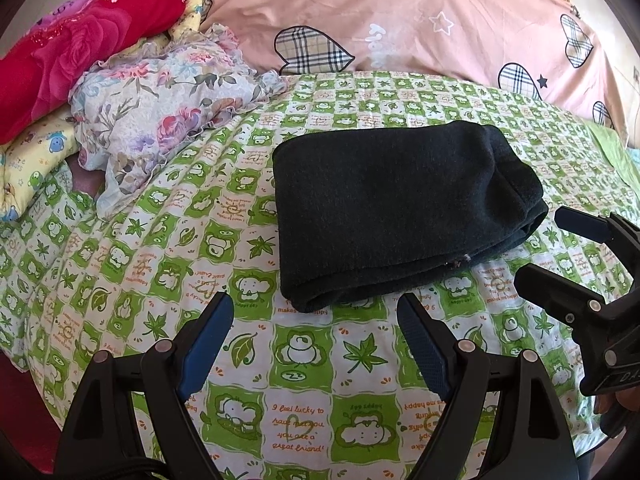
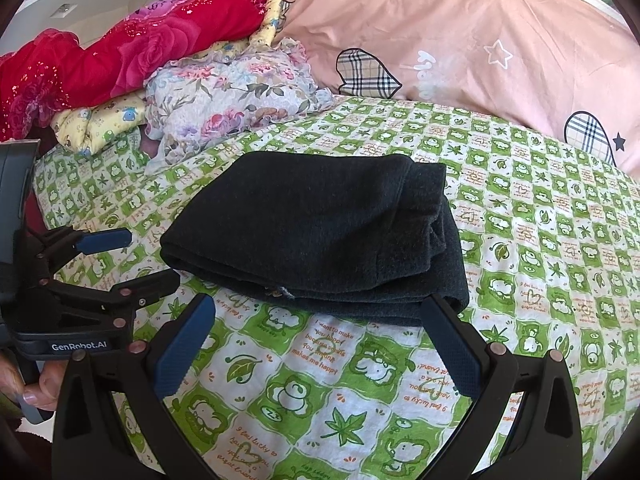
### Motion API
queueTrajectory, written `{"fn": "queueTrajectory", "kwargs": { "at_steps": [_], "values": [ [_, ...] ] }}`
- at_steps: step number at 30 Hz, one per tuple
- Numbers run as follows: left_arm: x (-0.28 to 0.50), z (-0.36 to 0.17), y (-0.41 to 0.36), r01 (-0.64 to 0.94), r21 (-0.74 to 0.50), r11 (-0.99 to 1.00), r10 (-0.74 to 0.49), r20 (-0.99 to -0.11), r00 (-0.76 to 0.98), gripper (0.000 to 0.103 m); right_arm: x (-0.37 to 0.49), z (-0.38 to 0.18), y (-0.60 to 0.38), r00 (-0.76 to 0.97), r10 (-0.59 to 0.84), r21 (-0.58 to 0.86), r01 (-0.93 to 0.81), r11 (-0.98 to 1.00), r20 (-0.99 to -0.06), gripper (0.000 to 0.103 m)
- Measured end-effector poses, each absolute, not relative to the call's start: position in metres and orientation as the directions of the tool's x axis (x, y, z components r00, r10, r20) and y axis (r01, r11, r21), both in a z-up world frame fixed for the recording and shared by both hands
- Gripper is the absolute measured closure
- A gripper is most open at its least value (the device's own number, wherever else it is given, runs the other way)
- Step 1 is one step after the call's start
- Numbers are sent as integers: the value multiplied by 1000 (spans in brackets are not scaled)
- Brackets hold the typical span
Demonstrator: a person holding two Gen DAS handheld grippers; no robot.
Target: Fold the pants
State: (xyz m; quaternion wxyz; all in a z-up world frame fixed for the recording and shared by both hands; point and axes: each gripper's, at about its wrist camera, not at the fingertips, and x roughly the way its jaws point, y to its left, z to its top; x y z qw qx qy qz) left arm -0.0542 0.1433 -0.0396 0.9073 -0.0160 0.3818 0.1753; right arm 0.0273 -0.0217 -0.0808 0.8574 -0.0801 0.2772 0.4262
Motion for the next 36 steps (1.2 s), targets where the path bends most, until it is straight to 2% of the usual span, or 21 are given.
{"fn": "queueTrajectory", "kwargs": {
  "at_steps": [36],
  "values": [
    [-58,-30,144,-327,109,939,310,-682,663,18,23,-74,-22,491,690,96,-775,625,-531,0]
  ]
}}
